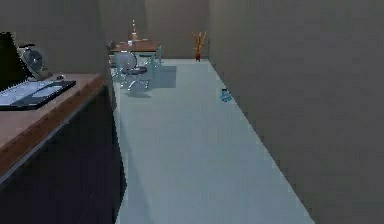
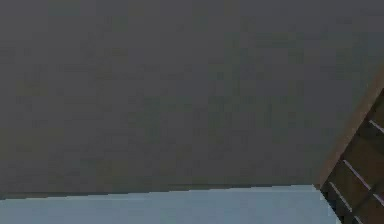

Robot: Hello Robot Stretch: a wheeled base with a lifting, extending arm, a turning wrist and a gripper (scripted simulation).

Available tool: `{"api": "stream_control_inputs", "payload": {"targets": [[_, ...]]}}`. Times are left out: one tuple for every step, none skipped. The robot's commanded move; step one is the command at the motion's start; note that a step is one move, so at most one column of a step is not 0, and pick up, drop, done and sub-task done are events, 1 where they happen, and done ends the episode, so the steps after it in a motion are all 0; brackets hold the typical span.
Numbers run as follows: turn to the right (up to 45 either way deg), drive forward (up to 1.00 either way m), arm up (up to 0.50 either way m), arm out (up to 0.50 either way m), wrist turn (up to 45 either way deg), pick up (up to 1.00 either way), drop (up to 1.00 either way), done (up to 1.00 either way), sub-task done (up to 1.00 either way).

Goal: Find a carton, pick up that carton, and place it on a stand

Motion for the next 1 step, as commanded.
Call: {"api": "stream_control_inputs", "payload": {"targets": [[0.0, 1.00, 0.00, 0.00, 0.0, 0.00, 0.00, 0.00, 0.00]]}}
